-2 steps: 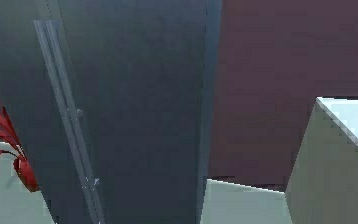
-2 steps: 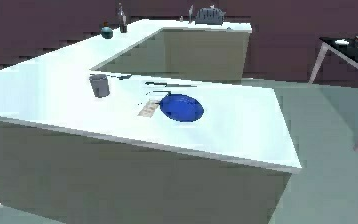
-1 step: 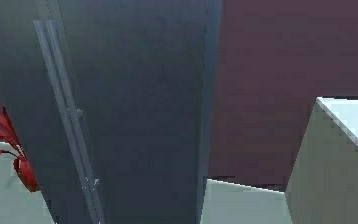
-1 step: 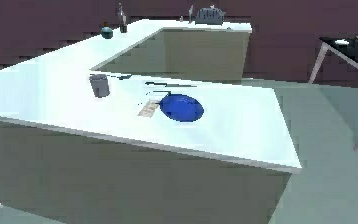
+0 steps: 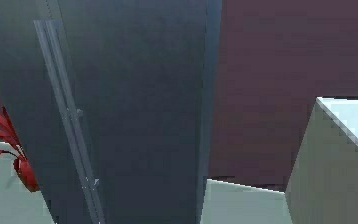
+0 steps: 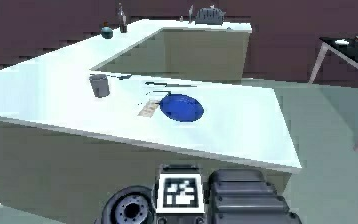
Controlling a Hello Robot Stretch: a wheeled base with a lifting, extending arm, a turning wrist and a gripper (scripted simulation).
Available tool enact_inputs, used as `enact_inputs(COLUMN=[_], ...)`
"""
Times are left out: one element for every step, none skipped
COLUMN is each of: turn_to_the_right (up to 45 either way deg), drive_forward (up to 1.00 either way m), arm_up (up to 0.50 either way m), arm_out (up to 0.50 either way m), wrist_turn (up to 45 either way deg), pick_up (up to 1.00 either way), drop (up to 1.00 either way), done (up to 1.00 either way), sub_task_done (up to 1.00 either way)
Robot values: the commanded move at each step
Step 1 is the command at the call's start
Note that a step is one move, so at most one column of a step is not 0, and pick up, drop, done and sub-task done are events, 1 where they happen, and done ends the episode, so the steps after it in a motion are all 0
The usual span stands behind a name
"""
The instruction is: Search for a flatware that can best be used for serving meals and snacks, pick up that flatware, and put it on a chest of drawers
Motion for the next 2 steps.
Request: enact_inputs(turn_to_the_right=[0.0,0.0], drive_forward=[0.00,0.00], arm_up=[0.00,0.00], arm_out=[0.40,0.00], wrist_turn=[0.0,45.0], pick_up=[0.00,0.00], drop=[0.00,0.00], done=[0.00,0.00], sub_task_done=[0.00,0.00])
